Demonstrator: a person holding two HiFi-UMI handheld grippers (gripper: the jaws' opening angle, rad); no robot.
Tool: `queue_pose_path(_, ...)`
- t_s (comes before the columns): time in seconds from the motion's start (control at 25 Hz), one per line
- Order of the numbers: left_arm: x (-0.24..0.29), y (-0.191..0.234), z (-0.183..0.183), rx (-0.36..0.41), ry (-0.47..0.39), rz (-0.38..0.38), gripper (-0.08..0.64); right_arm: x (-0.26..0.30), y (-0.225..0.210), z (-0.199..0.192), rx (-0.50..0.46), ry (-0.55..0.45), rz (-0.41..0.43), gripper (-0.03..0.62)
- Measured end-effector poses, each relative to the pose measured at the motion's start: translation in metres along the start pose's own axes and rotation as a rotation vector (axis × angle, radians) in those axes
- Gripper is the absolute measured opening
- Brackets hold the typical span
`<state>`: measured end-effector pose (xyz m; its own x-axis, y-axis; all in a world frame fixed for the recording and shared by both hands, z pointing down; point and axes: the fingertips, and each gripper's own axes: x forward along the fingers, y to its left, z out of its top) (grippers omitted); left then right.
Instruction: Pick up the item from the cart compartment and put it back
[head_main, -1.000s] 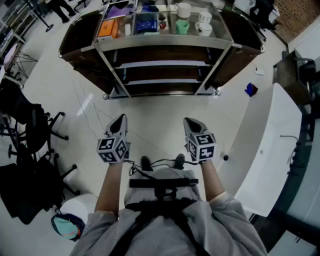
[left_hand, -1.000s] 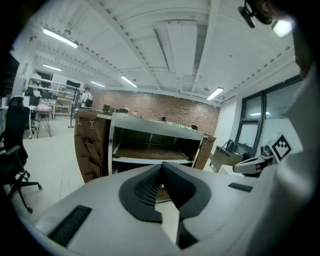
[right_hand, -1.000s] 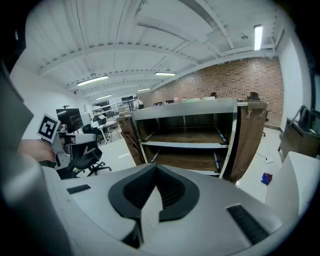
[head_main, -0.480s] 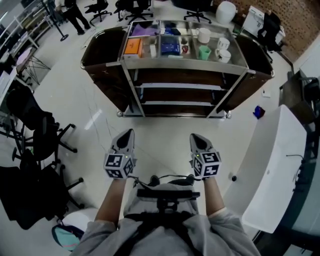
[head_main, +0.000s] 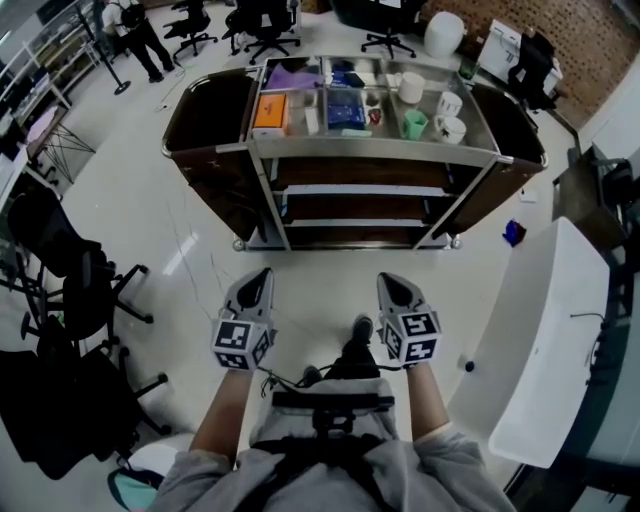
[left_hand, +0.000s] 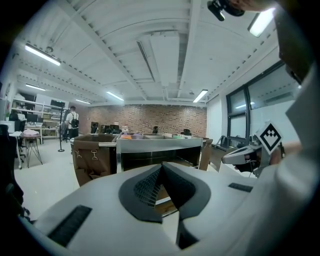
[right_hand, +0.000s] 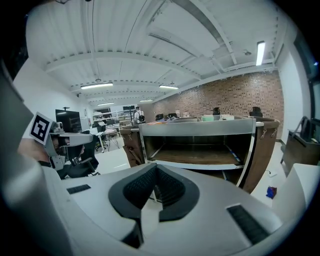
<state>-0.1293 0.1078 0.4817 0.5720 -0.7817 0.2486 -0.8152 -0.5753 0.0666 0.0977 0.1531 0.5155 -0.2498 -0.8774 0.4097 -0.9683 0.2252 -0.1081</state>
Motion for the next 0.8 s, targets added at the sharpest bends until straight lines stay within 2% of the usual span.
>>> queue_pose_path(0.12,0.015,0.001,0.011,0.008,-0.006,0.004,0.006,0.014,-0.008,0.013,-0.007,-0.003,0.016,0.009)
queue_pose_path(0.4,0.079,0.024,0.030,-0.004,-0.011,0.065,0.006,0.079,-0.041,0.045,-0.031,0.009,0.095,0.009)
queue_pose_path(0.8,0.157,0.033,0.077,-0.036,-0.031,0.150,0.006,0.136,-0.054,0.100,-0.111,-0.016,0.358,0.009)
